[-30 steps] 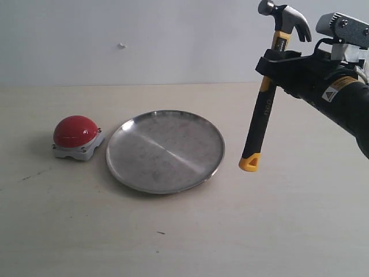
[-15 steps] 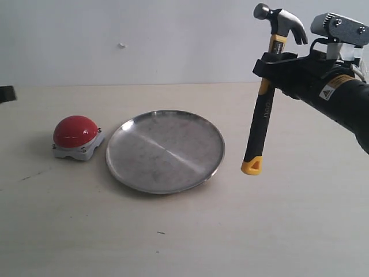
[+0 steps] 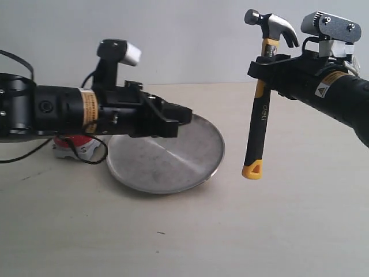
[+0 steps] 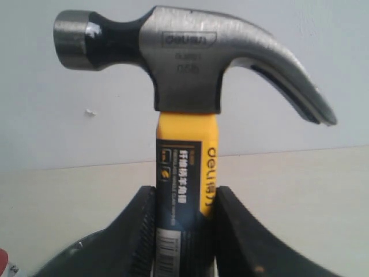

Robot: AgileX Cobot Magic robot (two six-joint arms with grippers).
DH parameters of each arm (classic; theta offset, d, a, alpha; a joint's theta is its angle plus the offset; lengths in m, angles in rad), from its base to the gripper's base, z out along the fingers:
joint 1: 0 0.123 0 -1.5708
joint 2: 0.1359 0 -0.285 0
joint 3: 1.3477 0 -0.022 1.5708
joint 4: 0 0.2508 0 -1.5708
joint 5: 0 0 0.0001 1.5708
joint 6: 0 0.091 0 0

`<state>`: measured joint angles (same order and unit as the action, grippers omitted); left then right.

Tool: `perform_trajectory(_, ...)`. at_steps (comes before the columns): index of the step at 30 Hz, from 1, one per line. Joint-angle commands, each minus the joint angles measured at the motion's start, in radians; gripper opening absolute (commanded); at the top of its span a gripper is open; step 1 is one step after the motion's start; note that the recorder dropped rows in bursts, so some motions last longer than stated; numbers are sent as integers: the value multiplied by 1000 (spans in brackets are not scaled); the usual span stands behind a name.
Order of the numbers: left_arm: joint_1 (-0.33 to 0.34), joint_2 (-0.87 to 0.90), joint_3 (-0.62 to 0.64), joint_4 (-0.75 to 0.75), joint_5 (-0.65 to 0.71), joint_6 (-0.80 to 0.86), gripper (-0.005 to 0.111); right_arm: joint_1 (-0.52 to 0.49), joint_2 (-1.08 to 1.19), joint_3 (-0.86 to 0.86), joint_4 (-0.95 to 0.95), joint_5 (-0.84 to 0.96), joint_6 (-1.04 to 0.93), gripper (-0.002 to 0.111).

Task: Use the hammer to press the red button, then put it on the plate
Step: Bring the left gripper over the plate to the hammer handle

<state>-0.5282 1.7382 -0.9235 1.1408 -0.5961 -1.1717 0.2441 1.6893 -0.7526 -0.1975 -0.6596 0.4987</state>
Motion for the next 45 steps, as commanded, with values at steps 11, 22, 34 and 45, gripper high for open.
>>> perform_trajectory(11,-70,182,-92,-57,-193,266,73,0,-12,-19,-14,-67,57,0)
perform_trajectory(22,-70,216,-116,-204,-206,412,73,0,-12,-22,-116,-71,228,0)
perform_trajectory(34,-82,261,-170,-208,-179,375,73,0,-12,-22,-221,-148,300,0)
perform_trajectory(45,-100,261,-172,-249,-171,383,73,0,-12,-22,-231,-147,363,0)
